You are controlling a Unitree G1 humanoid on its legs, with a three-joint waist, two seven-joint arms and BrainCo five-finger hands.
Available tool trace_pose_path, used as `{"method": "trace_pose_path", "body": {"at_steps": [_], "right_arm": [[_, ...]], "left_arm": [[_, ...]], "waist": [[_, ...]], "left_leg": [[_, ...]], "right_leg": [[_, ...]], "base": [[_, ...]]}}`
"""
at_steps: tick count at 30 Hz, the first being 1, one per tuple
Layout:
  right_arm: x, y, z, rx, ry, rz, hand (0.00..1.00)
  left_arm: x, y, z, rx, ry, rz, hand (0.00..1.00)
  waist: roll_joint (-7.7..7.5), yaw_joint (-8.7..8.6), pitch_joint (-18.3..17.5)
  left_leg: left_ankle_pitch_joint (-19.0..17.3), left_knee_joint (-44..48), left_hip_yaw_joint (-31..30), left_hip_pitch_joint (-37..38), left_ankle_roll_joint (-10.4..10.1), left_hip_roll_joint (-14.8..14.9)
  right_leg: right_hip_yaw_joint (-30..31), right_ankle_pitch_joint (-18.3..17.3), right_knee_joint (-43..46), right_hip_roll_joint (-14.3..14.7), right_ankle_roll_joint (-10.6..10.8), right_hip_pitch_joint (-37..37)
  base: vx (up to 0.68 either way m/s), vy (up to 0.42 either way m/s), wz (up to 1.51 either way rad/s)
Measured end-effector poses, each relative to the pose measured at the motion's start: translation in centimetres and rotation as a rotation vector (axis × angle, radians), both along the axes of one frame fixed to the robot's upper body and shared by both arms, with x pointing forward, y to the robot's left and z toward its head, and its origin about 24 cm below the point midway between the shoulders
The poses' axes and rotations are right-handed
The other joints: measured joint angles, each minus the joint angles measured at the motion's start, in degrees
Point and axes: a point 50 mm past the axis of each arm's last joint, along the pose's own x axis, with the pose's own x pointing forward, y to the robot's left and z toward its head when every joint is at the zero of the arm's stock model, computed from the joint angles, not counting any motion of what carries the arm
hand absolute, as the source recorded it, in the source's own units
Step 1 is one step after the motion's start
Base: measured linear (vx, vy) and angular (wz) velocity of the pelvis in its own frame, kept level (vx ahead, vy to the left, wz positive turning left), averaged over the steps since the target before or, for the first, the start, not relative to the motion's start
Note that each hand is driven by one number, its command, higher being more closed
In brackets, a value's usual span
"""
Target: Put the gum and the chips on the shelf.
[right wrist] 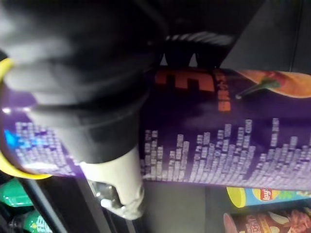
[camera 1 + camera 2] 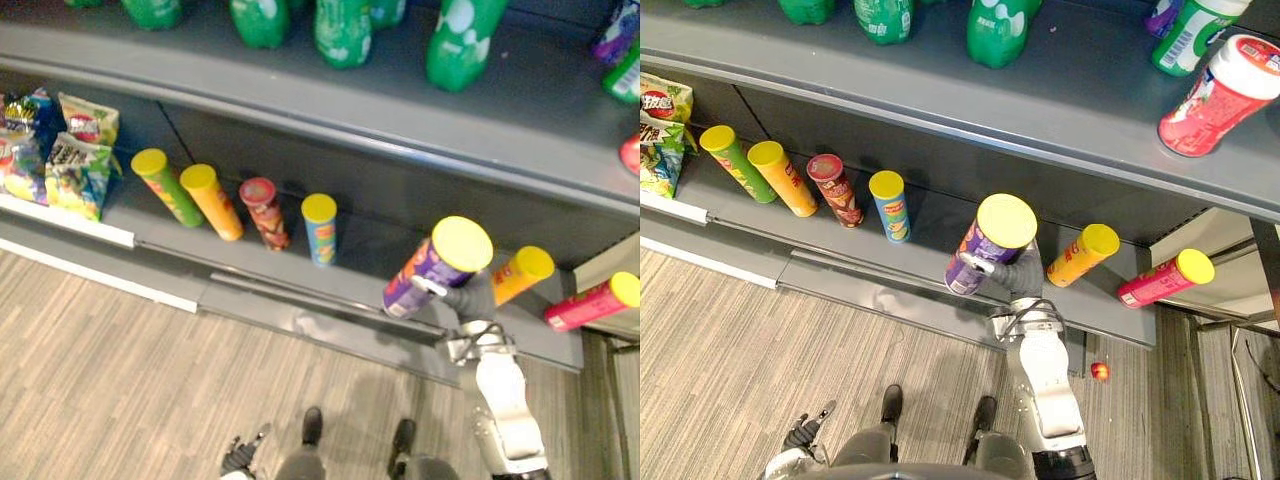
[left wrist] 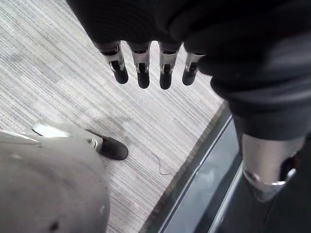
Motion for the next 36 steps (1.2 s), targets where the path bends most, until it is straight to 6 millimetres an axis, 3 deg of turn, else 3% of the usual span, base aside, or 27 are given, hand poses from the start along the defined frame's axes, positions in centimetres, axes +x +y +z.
{"method": "trace_pose_path", "body": {"at_steps": [6, 14, 16, 20, 25, 33, 36], "right_arm": [[0.3, 1.8, 0.2, -0.019, -0.011, 0.076, 1.0], [4.2, 2.7, 1.1, -0.167, -0.042, -0.023, 1.0], [5.1, 2.3, 1.7, -0.185, -0.059, -0.07, 1.0], [7.6, -0.3, 3.4, -0.17, -0.077, -0.273, 1.0], [8.7, -2.4, 5.3, -0.093, -0.109, -0.435, 1.0], [9.5, -3.9, 5.4, -0.031, -0.079, -0.567, 1.0], [10.0, -4.2, 5.3, -0.016, -0.058, -0.603, 1.0]], "left_arm": [[0.6, -0.2, 0.1, 0.016, -0.005, -0.007, 0.0], [3.2, -0.9, 0.7, 0.022, -0.062, -0.038, 0.0], [3.8, -0.9, 1.0, 0.03, -0.077, -0.042, 0.0], [5.2, -1.5, 1.6, 0.035, -0.123, -0.058, 0.0], [5.5, -1.7, 1.7, 0.043, -0.143, -0.072, 0.0], [5.7, -1.9, 1.8, 0.047, -0.153, -0.089, 0.0], [5.5, -2.0, 1.7, 0.05, -0.144, -0.095, 0.0]], "waist": [[0.64, 0.03, 1.23], [2.04, 0.76, 6.02], [2.6, 0.84, 7.52], [4.33, 2.46, 10.3], [5.71, 3.07, 12.25], [5.94, 3.39, 13.17], [6.91, 3.59, 14.56]], "left_leg": [[0.1, 0.0, -0.03, -0.86, -0.13, 0.03], [1.69, 0.02, -0.61, -3.4, 0.26, -0.2], [1.95, 0.04, -1.22, -3.88, 0.25, -0.24], [2.11, 1.57, -2.09, -6.39, 0.19, -0.47], [2.52, 1.79, -2.18, -7.99, 0.46, -1.05], [2.85, 1.69, -2.32, -9.1, 0.69, -1.53], [3.12, 1.54, -2.84, -9.15, 0.49, -1.52]], "right_leg": [[0.08, -0.03, 0.74, -0.07, -0.03, -1.22], [-0.34, -0.04, 2.35, -0.52, -0.06, -4.19], [-0.74, -0.04, 2.66, -0.61, -0.06, -4.51], [-1.51, -0.21, 3.82, -1.0, -0.29, -6.45], [-1.53, -0.31, 5.19, -1.8, -0.37, -8.5], [-1.57, -0.58, 6.29, -2.49, -0.21, -9.98], [-1.99, -1.07, 7.19, -2.68, -0.32, -10.24]], "base": [[0.0, 0.0, 0.0], [-0.01, 0.002, 0.04], [-0.01, 0.002, 0.15], [-0.02, -0.004, 0.08], [0.0, 0.002, 0.01], [0.0, 0.001, 0.0], [0.02, -0.021, 0.05]]}}
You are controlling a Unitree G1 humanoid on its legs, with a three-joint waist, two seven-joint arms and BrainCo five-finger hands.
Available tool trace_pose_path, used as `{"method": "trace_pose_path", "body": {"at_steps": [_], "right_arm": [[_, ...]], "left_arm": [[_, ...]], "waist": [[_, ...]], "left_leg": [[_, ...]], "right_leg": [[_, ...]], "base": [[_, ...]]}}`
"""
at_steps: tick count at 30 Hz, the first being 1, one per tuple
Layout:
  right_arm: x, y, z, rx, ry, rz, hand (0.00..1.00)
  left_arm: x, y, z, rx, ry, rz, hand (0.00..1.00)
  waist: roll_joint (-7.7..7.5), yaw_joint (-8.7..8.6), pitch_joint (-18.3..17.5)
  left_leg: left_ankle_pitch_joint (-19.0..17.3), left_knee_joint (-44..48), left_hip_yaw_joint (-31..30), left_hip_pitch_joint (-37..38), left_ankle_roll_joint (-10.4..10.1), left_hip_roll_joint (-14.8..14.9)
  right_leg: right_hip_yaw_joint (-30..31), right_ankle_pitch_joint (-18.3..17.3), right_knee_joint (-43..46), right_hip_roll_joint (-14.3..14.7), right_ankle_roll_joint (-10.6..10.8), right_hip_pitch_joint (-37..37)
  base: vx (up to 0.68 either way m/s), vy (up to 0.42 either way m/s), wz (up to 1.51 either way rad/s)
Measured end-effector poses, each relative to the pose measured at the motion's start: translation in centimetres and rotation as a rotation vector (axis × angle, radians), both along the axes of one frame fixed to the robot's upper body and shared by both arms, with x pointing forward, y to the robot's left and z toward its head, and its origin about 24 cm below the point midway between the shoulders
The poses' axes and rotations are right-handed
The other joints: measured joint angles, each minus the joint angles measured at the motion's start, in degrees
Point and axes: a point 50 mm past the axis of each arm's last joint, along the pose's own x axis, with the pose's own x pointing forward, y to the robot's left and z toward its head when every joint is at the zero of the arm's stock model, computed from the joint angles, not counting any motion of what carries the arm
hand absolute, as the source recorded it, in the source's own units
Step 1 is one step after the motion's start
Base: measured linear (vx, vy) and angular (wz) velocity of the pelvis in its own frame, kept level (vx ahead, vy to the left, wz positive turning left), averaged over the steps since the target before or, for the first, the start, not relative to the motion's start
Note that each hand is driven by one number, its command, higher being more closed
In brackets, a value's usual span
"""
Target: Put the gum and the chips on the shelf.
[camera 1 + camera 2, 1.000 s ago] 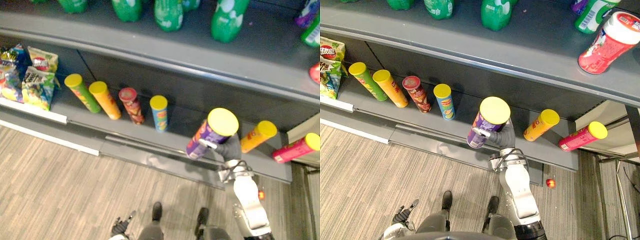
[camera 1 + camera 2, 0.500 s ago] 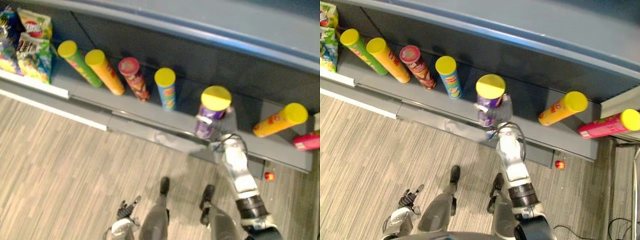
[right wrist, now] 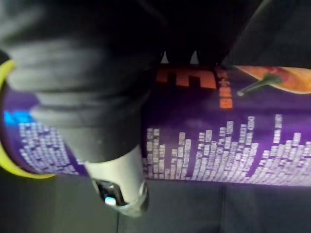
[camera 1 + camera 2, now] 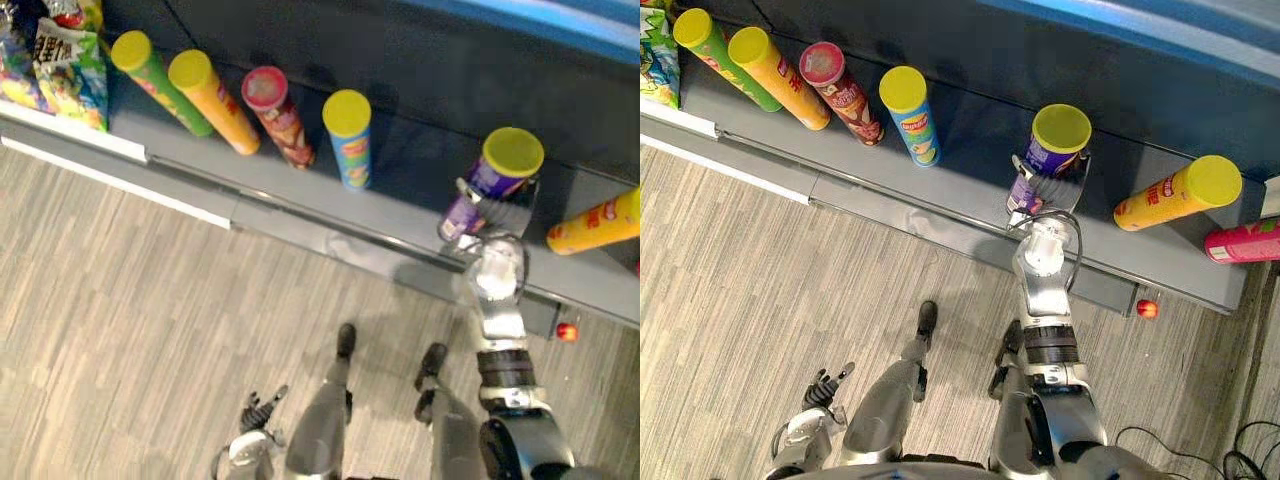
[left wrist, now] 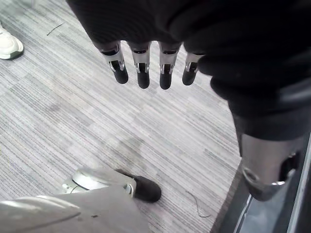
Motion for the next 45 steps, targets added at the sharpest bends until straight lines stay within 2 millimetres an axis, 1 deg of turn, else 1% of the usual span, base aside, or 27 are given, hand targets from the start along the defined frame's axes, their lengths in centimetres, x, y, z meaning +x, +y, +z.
{"method": "trace_pose_path", "body": {"at_steps": [3, 5, 8, 11, 13, 17, 18, 20, 21, 24, 26, 28, 31, 39, 40, 43, 45], "right_arm": [[0.2, 0.1, -0.6, 0.002, 0.027, -0.002, 1.0], [0.4, 0.0, -0.4, 0.01, 0.024, -0.012, 1.0], [1.6, -0.6, 1.4, 0.044, -0.006, -0.065, 1.0], [1.7, -1.3, 2.1, 0.051, -0.027, -0.099, 1.0], [1.8, -1.3, 2.1, 0.044, -0.026, -0.101, 1.0], [2.3, -1.2, 3.1, 0.043, -0.048, -0.115, 1.0], [2.3, -1.2, 3.4, 0.045, -0.055, -0.123, 1.0], [2.3, -1.4, 3.4, 0.049, -0.055, -0.136, 1.0], [2.3, -1.4, 3.4, 0.047, -0.057, -0.146, 1.0], [2.4, -1.5, 3.8, 0.05, -0.063, -0.169, 1.0], [2.6, -1.3, 4.7, 0.052, -0.088, -0.167, 1.0], [2.6, -1.2, 5.0, 0.046, -0.103, -0.167, 1.0], [2.5, -1.1, 4.9, 0.047, -0.109, -0.164, 1.0], [1.8, -0.8, 3.5, -0.007, -0.122, -0.152, 1.0], [1.7, -0.9, 3.4, -0.009, -0.123, -0.151, 0.0], [1.5, -0.7, 2.5, -0.023, -0.098, -0.142, 0.0], [1.3, -0.8, 0.1, -0.02, -0.007, -0.144, 0.0]], "left_arm": [[0.0, -0.1, 0.0, 0.007, 0.003, -0.004, 0.0], [0.1, -0.2, 0.0, 0.01, 0.002, -0.01, 0.0], [0.7, -0.6, 0.3, 0.017, -0.019, -0.037, 0.0], [0.9, -0.8, 0.4, 0.019, -0.031, -0.046, 0.0], [1.0, -0.8, 0.4, 0.02, -0.033, -0.051, 0.0], [1.1, -0.9, 0.5, 0.022, -0.04, -0.058, 0.0], [1.1, -1.0, 0.5, 0.022, -0.041, -0.059, 0.0], [1.2, -1.0, 0.5, 0.023, -0.044, -0.063, 0.0], [1.2, -1.1, 0.5, 0.023, -0.045, -0.066, 0.0], [1.3, -1.2, 0.5, 0.022, -0.047, -0.075, 0.0], [1.5, -1.2, 0.7, 0.007, -0.065, -0.053, 0.0], [1.7, -1.2, 0.9, 0.004, -0.074, -0.048, 0.0], [1.8, -1.2, 0.9, 0.003, -0.078, -0.048, 0.0], [2.0, -1.6, 0.9, -0.008, -0.086, -0.047, 0.0], [2.2, -1.7, 1.0, -0.009, -0.091, -0.048, 0.0], [2.3, -1.8, 1.1, -0.012, -0.099, -0.045, 0.0], [2.3, -1.8, 1.1, -0.013, -0.099, -0.041, 0.0]], "waist": [[0.39, 0.1, 0.2], [0.72, 0.13, 0.46], [1.76, 0.31, 1.14], [2.63, 1.29, 2.07], [2.64, 1.55, 2.08], [2.68, 1.69, 2.1], [2.89, 1.77, 2.23], [3.07, 2.08, 2.31], [3.12, 2.55, 2.34], [3.36, 2.69, 2.45], [3.45, 2.71, 2.49], [3.66, 2.73, 2.59], [3.74, 2.74, 2.62], [3.73, 2.72, 2.62], [3.73, 2.73, 2.62], [3.73, 2.72, 2.62], [3.73, 2.67, 2.62]], "left_leg": [[0.01, -0.03, -0.17, -0.04, -0.03, 0.07], [0.05, -0.02, -0.31, -0.22, -0.05, 0.04], [0.65, -0.04, -0.58, -1.58, -0.21, -0.1], [0.79, -0.02, -0.85, -1.75, -0.25, -0.09], [0.88, -0.04, -0.95, -2.05, -0.25, -0.1], [1.31, -0.07, -1.38, -2.83, -0.34, -0.4], [1.45, -0.15, -1.6, -2.9, -0.36, -0.48], [1.48, -0.14, -1.64, -2.9, -0.39, -0.48], [1.49, -0.15, -1.65, -2.91, -0.39, -0.48], [1.58, -0.25, -1.79, -3.1, -0.42, -0.48], [1.86, -0.51, -1.83, -4.15, -0.7, -0.47], [2.31, -0.8, -1.91, -4.41, -0.53, -0.43], [2.33, -0.84, -1.83, -4.4, -0.55, -0.44], [2.18, -1.09, -1.32, -4.39, -0.77, -0.4], [2.17, -1.09, -1.24, -4.38, -0.78, -0.4], [2.16, -1.15, -0.67, -4.17, -0.8, -0.41], [2.16, -1.23, -0.52, -4.07, -0.79, -0.41]], "right_leg": [[-0.16, -0.15, 0.1, 0.04, -0.04, -0.02], [-0.3, -0.15, 0.16, 0.0, -0.04, -0.12], [-0.56, -0.41, 1.53, -0.46, -0.13, -1.98], [-0.84, -0.69, 2.05, -0.56, -0.24, -2.16], [-0.91, -0.87, 2.47, -0.67, -0.26, -2.56], [-1.1, -1.43, 3.82, -1.27, -0.23, -3.79], [-1.23, -1.49, 4.02, -1.38, -0.21, -3.87], [-1.25, -1.49, 4.07, -1.4, -0.21, -3.86], [-1.26, -1.51, 4.12, -1.4, -0.22, -3.91], [-1.36, -1.56, 4.41, -1.48, -0.27, -4.15], [-1.35, -1.58, 4.93, -1.56, -0.32, -5.5], [-1.39, -1.58, 5.09, -1.58, -0.33, -5.89], [-1.36, -1.66, 5.33, -1.67, -0.42, -6.03], [-0.98, -2.32, 6.64, -1.95, -0.56, -6.9], [-0.97, -2.32, 6.67, -1.98, -0.56, -6.9], [-0.8, -2.32, 6.79, -2.12, -0.55, -6.9], [-0.75, -2.32, 6.8, -2.15, -0.55, -6.91]], "base": [[0.01, -0.012, 0.03], [0.0, 0.0, 0.0], [-0.02, -0.01, 0.06], [-0.01, -0.024, 0.05], [0.01, -0.023, 0.04], [0.0, -0.023, 0.05], [0.0, -0.031, 0.06], [0.0, -0.014, 0.02], [0.0, -0.032, 0.0], [-0.01, -0.024, 0.01], [-0.03, -0.038, 0.01], [-0.01, -0.044, 0.02], [0.0, -0.062, 0.0], [0.0, -0.054, -0.02], [0.0, -0.043, -0.01], [0.0, -0.041, -0.03], [0.0, -0.041, -0.03]]}}
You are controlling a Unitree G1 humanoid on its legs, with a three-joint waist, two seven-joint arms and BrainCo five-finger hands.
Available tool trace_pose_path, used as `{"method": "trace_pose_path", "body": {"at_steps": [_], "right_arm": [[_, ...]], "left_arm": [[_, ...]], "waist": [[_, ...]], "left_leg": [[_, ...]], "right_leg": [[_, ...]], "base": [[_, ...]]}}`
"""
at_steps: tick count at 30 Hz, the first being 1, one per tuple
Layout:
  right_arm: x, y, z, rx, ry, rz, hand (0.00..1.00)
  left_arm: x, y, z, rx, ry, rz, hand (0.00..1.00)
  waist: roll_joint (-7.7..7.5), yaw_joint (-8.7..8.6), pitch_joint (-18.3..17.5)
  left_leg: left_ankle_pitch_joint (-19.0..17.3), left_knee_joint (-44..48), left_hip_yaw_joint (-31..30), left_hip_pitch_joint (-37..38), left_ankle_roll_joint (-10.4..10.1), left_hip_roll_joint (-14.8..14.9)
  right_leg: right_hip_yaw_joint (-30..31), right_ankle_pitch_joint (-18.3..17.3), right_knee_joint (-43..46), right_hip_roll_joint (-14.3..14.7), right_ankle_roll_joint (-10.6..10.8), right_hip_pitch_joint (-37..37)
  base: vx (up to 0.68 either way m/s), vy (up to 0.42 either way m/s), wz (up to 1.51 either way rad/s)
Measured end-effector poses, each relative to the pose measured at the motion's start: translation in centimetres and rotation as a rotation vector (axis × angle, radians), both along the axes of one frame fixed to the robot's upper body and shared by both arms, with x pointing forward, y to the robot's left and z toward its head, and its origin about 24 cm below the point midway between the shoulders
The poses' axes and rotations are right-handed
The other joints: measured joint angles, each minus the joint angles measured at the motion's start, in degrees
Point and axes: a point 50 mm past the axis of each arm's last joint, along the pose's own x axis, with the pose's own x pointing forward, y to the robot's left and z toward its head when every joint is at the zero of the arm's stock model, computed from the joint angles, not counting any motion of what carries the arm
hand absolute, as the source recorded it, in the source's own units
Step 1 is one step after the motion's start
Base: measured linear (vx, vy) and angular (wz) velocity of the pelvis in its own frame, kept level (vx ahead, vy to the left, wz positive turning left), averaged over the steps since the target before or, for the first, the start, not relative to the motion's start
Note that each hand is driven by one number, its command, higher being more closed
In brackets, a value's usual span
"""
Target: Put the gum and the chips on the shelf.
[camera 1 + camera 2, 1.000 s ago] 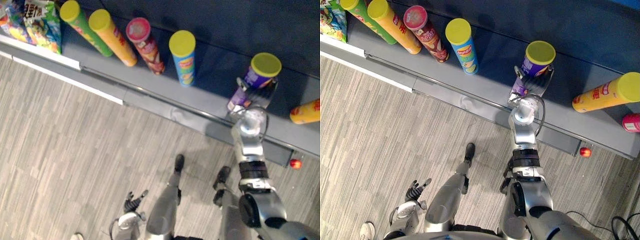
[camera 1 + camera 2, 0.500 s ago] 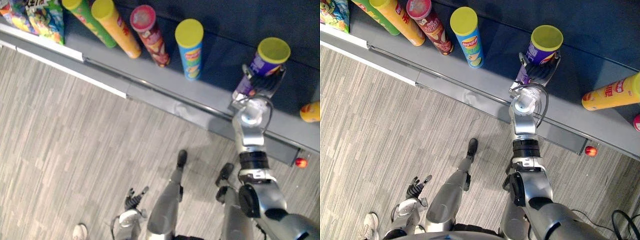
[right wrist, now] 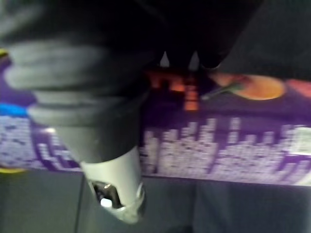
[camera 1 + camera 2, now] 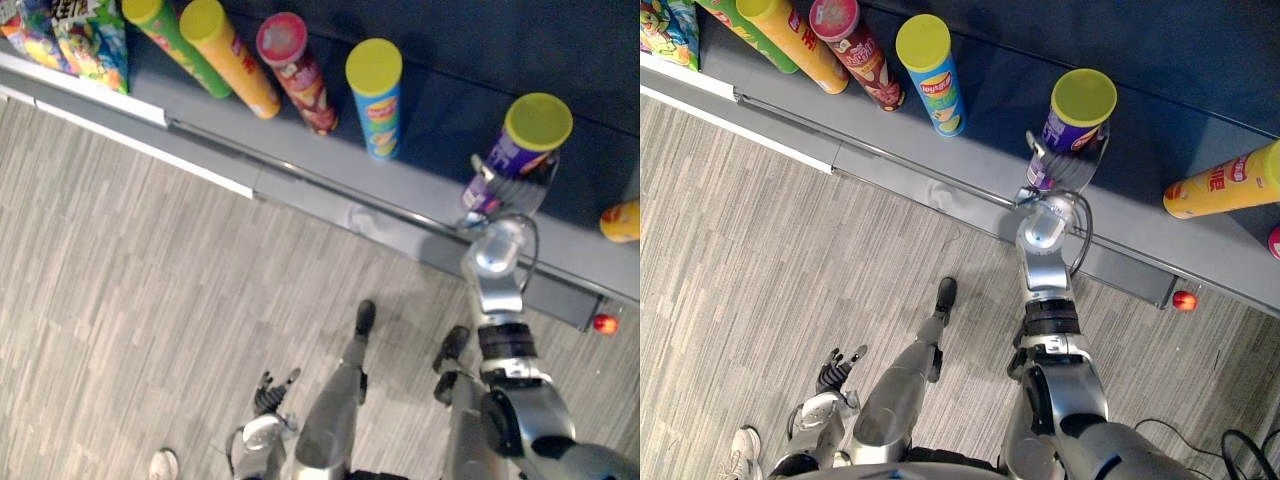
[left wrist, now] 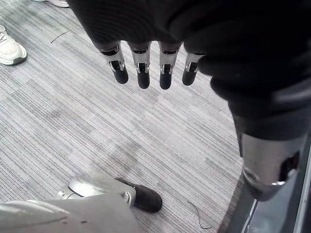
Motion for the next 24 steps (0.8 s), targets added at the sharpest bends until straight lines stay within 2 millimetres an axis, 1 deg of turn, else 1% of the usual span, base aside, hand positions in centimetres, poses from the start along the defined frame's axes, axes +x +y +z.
{"method": "trace_pose_path", "body": {"at_steps": [1, 2, 3, 7, 13, 16, 19, 20, 22, 23, 24], "right_arm": [[-0.1, 0.0, -0.7, 0.005, 0.025, 0.002, 0.0], [-0.2, 0.1, -1.9, 0.01, 0.075, 0.01, 0.0], [-0.4, 0.2, -2.7, 0.01, 0.107, 0.019, 0.0], [-0.5, 0.1, -3.4, 0.009, 0.13, 0.039, 0.0], [-0.8, 0.3, -4.2, 0.013, 0.154, 0.07, 0.0], [-1.0, 0.2, -4.8, 0.017, 0.174, 0.072, 0.0], [-1.2, 0.1, -5.5, 0.031, 0.198, 0.076, 0.0], [-1.4, -0.1, -6.0, 0.032, 0.215, 0.072, 0.0], [-1.6, -0.4, -6.8, 0.037, 0.242, 0.063, 0.0], [-1.9, -0.7, -7.7, 0.041, 0.272, 0.056, 0.0], [-2.0, -0.8, -7.9, 0.041, 0.281, 0.056, 0.0]], "left_arm": [[0.0, 0.0, 0.0, -0.002, 0.0, 0.004, 0.0], [0.0, 0.0, 0.0, -0.005, 0.0, 0.008, 0.0], [0.0, -0.1, 0.0, -0.008, -0.001, 0.013, 0.0], [0.1, -0.1, 0.0, -0.01, -0.004, 0.013, 0.0], [0.1, 0.0, 0.0, -0.011, -0.003, 0.02, 0.0], [0.0, 0.0, 0.0, -0.012, -0.001, 0.022, 0.0], [-0.2, 0.2, -0.2, -0.013, 0.011, 0.035, 0.0], [-0.3, 0.4, -0.3, -0.012, 0.015, 0.042, 0.0], [-0.3, 0.5, -0.3, -0.009, 0.016, 0.041, 0.0], [-0.4, 0.6, -0.2, -0.008, 0.016, 0.039, 0.0], [-0.4, 0.7, -0.2, -0.007, 0.015, 0.037, 0.0]], "waist": [[0.0, -0.02, 0.0], [0.0, -0.05, 0.0], [0.0, -0.11, 0.0], [-0.05, -0.22, -0.01], [-0.68, -0.34, -0.19], [-0.78, -0.65, -0.21], [-1.21, -1.53, -0.33], [-1.64, -1.62, -0.39], [-2.04, -1.77, -0.47], [-2.51, -1.85, -0.7], [-2.59, -1.97, -0.71]], "left_leg": [[0.01, -0.01, 0.04, 0.03, 0.01, 0.0], [0.04, -0.07, 0.15, 0.12, 0.05, 0.01], [0.09, -0.07, 0.25, 0.17, 0.13, 0.01], [0.08, -0.07, 0.66, 0.38, 0.1, 0.07], [0.06, -0.15, 1.7, 0.86, 0.09, 0.37], [0.06, -0.15, 1.79, 0.9, 0.1, 0.52], [0.06, -0.15, 2.08, 1.23, 0.09, 0.65], [0.03, -0.15, 3.02, 1.59, 0.05, 0.79], [-0.1, -0.15, 3.3, 2.2, -0.12, 0.86], [-0.2, -0.15, 3.61, 2.61, -0.24, 0.92], [-0.21, -0.15, 3.64, 2.83, -0.26, 0.96]], "right_leg": [[0.02, 0.0, 0.0, 0.0, 0.0, 0.0], [0.11, 0.0, -0.01, 0.0, 0.0, 0.0], [0.22, 0.01, -0.03, 0.0, 0.01, 0.0], [0.56, 0.04, -0.03, 0.04, 0.02, 0.0], [1.3, 0.09, -0.18, 0.39, 0.05, -0.01], [1.33, 0.11, -0.3, 0.55, 0.05, 0.05], [1.43, 0.22, -0.77, 0.74, 0.16, 0.52], [1.64, 0.25, -0.99, 0.85, 0.21, 0.86], [1.82, 0.25, -1.13, 0.93, 0.21, 1.35], [2.13, 0.25, -1.3, 1.05, 0.21, 1.67], [2.14, 0.29, -1.5, 1.13, 0.26, 2.0]], "base": [[0.01, -0.043, -0.02], [0.01, -0.044, -0.04], [0.01, -0.043, -0.04], [0.0, -0.04, -0.05], [0.01, -0.048, -0.07], [0.02, -0.039, -0.02], [0.03, -0.042, -0.04], [0.02, -0.031, -0.07], [0.03, -0.032, -0.08], [0.03, -0.032, -0.08], [0.04, -0.034, -0.05]]}}
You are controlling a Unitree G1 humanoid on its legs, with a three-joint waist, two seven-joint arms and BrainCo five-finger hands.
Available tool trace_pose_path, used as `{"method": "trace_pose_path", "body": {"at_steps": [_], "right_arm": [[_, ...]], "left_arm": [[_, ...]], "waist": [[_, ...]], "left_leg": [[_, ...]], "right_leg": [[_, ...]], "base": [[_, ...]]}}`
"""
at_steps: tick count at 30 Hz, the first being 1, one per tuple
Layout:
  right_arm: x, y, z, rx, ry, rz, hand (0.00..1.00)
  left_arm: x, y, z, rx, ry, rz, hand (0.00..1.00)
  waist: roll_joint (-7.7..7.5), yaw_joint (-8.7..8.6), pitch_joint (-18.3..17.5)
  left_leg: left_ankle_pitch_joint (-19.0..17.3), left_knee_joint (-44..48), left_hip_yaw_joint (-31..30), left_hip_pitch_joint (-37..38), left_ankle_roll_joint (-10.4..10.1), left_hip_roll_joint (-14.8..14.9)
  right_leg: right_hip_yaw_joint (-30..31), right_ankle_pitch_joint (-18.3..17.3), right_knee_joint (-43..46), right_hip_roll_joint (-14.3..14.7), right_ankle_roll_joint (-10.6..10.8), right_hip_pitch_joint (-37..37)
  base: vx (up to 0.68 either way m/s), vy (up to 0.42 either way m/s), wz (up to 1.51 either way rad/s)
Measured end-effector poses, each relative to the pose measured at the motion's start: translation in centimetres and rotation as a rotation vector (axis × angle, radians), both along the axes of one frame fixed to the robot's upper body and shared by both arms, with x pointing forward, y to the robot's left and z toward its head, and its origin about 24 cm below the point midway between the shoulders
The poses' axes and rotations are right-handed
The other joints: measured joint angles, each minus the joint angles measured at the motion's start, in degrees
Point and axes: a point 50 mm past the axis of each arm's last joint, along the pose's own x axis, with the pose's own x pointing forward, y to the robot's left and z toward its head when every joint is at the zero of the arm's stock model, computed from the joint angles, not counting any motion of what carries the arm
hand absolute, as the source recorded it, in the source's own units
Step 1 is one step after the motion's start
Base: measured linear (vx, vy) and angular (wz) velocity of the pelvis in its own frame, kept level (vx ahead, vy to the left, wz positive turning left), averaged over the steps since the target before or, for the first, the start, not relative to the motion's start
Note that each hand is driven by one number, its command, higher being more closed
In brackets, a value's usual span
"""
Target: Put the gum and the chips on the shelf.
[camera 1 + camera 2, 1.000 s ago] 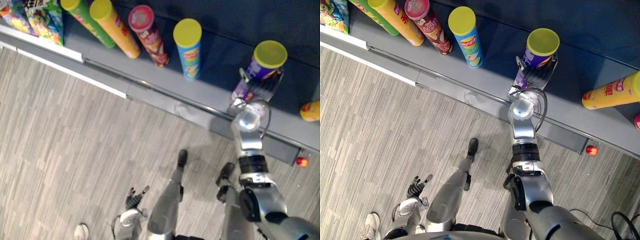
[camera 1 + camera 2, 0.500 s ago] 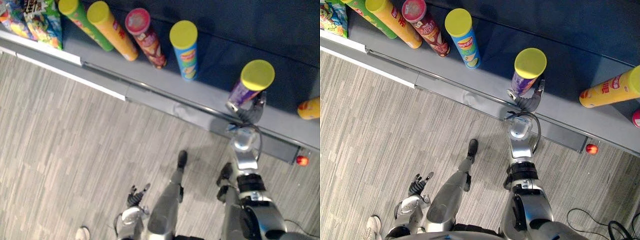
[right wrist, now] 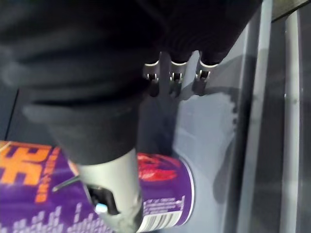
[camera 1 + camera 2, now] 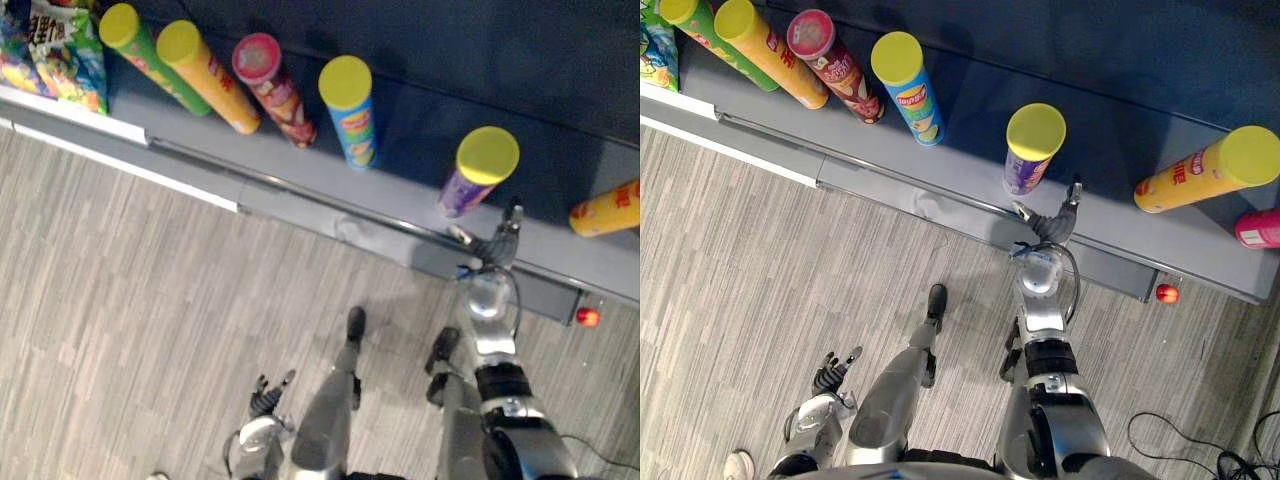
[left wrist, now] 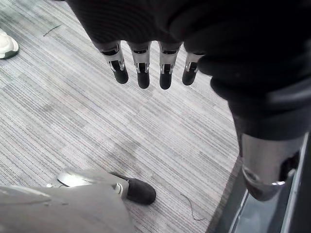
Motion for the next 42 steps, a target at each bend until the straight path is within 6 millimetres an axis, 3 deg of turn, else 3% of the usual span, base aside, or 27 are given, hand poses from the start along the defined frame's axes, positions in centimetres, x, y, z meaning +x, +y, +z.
{"method": "trace_pose_path", "body": {"at_steps": [3, 8, 13, 15, 16, 21, 23, 25, 27, 29, 32, 34, 42], "right_arm": [[-0.7, -0.5, -1.4, 0.01, 0.043, 0.002, 0.0], [-3.3, -1.6, -5.1, 0.004, 0.17, 0.004, 0.0], [-5.9, -1.4, -8.2, -0.011, 0.287, 0.083, 0.0], [-7.6, -0.9, -9.7, -0.027, 0.346, 0.146, 0.0], [-11.2, -0.5, -12.3, -0.052, 0.474, 0.268, 0.0], [-12.9, -0.7, -13.5, -0.042, 0.536, 0.305, 0.0], [-14.4, -0.7, -15.0, -0.014, 0.607, 0.33, 0.0], [-16.7, -0.7, -17.3, 0.035, 0.725, 0.334, 0.0], [-20.5, -1.5, -20.5, 0.118, 0.916, 0.281, 0.0], [-22.6, -2.1, -21.8, 0.163, 1.012, 0.241, 0.0], [-24.4, -3.2, -23.0, 0.233, 1.101, 0.158, 0.0], [-27.2, -3.5, -24.2, 0.315, 1.216, 0.086, 0.0], [-30.9, -3.9, -25.1, 0.557, 1.286, -0.155, 0.0]], "left_arm": [[-0.3, 0.3, -0.2, 0.004, 0.017, -0.004, 0.0], [-0.8, 0.6, -0.5, 0.004, 0.04, -0.036, 0.0], [-2.4, 1.2, -1.3, 0.013, 0.118, -0.06, 0.0], [-3.8, 1.8, -1.8, 0.024, 0.166, -0.064, 0.0], [-6.4, 2.7, -2.6, 0.034, 0.249, -0.057, 0.0], [-6.5, 2.7, -2.6, 0.035, 0.253, -0.085, 0.0], [-7.1, 2.9, -2.7, 0.031, 0.268, -0.074, 0.0], [-8.3, 3.2, -3.0, 0.023, 0.299, -0.049, 0.0], [-9.2, 3.1, -3.3, 0.014, 0.329, -0.038, 0.0], [-9.4, 3.1, -3.3, 0.012, 0.334, -0.036, 0.0], [-9.7, 3.2, -3.4, 0.005, 0.342, -0.019, 0.0], [-9.9, 3.0, -3.5, -0.003, 0.344, -0.013, 0.0], [-11.7, 2.5, -4.1, -0.083, 0.388, 0.073, 0.0]], "waist": [[-0.94, -1.09, -0.51], [-4.11, -1.75, -4.06], [-5.52, -2.65, -7.88], [-5.88, -2.88, -10.84], [-6.37, -4.3, -15.14], [-6.66, -4.65, -15.66], [-7.04, -4.53, -16.2], [-7.44, -4.54, -18.14], [-7.47, -5.12, -20.21], [-7.47, -5.38, -21.01], [-7.48, -6.09, -21.0], [-7.35, -5.87, -21.14], [-6.83, -6.09, -22.33]], "left_leg": [[-0.27, 0.01, 0.55, 1.31, -0.14, 0.09], [-0.62, 0.01, 2.59, 3.53, -0.59, 0.21], [-2.32, 0.04, 4.17, 6.91, 0.01, 0.83], [-3.52, 0.27, 5.16, 8.07, -0.06, 1.28], [-5.04, 0.14, 7.3, 12.31, 0.01, 2.22], [-5.39, -0.04, 7.71, 13.66, -0.09, 2.22], [-6.05, -0.08, 8.0, 15.66, -0.04, 2.24], [-6.92, -0.09, 9.13, 17.46, 0.02, 2.31], [-7.55, -0.12, 9.26, 18.78, -0.19, 2.22], [-7.64, -0.12, 9.29, 18.93, -0.19, 2.17], [-7.72, -0.17, 9.55, 20.48, -0.17, 2.14], [-7.9, -0.31, 9.56, 21.72, -0.01, 2.14], [-8.38, -0.6, 10.47, 22.56, 0.27, 1.82]], "right_leg": [[0.17, 0.27, -1.11, 0.27, 0.26, 1.58], [0.85, 0.88, -3.75, 0.88, 0.96, 4.6], [1.97, 1.53, -6.65, 2.02, 1.18, 8.45], [2.73, 1.64, -8.12, 2.78, 1.47, 9.84], [4.08, 2.05, -10.53, 4.17, 1.09, 14.03], [4.53, 2.14, -11.24, 4.29, 1.08, 15.4], [4.65, 2.25, -12.49, 4.49, 0.99, 17.88], [5.45, 2.25, -13.46, 4.7, 1.02, 19.6], [5.51, 2.27, -14.09, 4.69, 1.08, 21.23], [5.46, 2.33, -14.36, 4.68, 1.16, 21.43], [5.57, 2.35, -14.45, 4.7, 1.2, 22.86], [5.51, 2.34, -14.67, 4.72, 1.21, 24.21], [5.72, 2.09, -15.44, 4.47, 1.51, 25.12]], "base": [[0.03, -0.017, -0.05], [0.04, 0.0, -0.08], [0.04, 0.004, -0.15], [0.14, -0.034, -0.41], [0.25, -0.059, -0.51], [0.09, -0.008, -0.1], [0.08, -0.002, -0.07], [0.09, -0.001, -0.2], [0.09, 0.003, -0.06], [0.04, 0.006, -0.02], [0.01, 0.001, -0.03], [-0.02, 0.001, 0.0], [-0.04, 0.004, -0.06]]}}
